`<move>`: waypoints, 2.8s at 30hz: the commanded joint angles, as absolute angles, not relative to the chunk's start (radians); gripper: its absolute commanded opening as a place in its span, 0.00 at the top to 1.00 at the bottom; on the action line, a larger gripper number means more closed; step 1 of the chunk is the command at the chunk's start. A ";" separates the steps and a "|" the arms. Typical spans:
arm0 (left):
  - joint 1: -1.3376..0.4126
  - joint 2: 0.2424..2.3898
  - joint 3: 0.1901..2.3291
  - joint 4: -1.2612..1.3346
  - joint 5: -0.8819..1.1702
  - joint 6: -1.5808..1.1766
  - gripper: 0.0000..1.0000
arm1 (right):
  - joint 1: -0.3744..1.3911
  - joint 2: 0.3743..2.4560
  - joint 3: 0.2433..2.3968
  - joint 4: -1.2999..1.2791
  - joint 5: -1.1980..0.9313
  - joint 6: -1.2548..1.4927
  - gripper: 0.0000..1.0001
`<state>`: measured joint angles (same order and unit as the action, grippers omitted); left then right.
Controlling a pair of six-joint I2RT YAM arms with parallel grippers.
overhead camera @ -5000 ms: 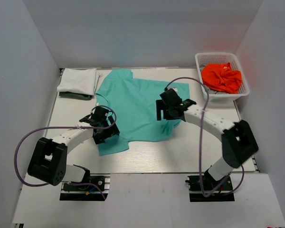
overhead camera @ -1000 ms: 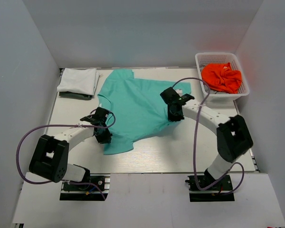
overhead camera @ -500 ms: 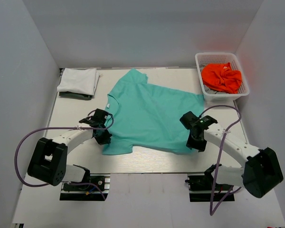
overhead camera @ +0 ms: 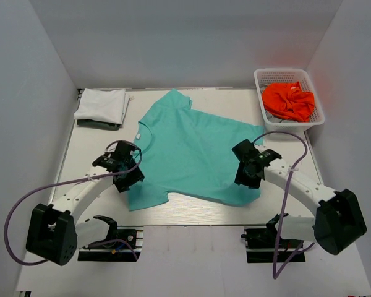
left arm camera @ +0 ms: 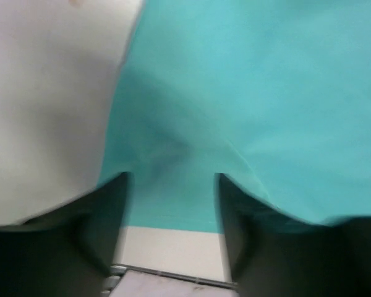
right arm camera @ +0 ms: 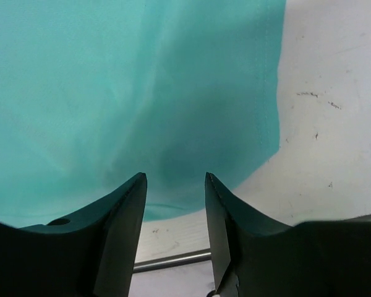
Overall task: Fold and stack the t-shirts
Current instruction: Flatten out the tshirt
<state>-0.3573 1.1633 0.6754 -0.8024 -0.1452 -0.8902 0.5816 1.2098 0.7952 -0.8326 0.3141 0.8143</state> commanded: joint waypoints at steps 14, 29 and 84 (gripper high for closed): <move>-0.354 1.459 0.862 -0.570 -0.087 -0.788 0.00 | 0.477 1.692 0.952 -0.456 0.327 0.635 0.48; -0.354 1.462 0.876 -0.568 -0.103 -0.798 0.00 | 0.446 1.419 0.939 -0.623 0.374 0.646 0.40; -0.354 1.532 0.669 -0.522 -0.123 -0.816 0.00 | 0.393 1.238 1.069 -0.894 0.409 0.712 1.00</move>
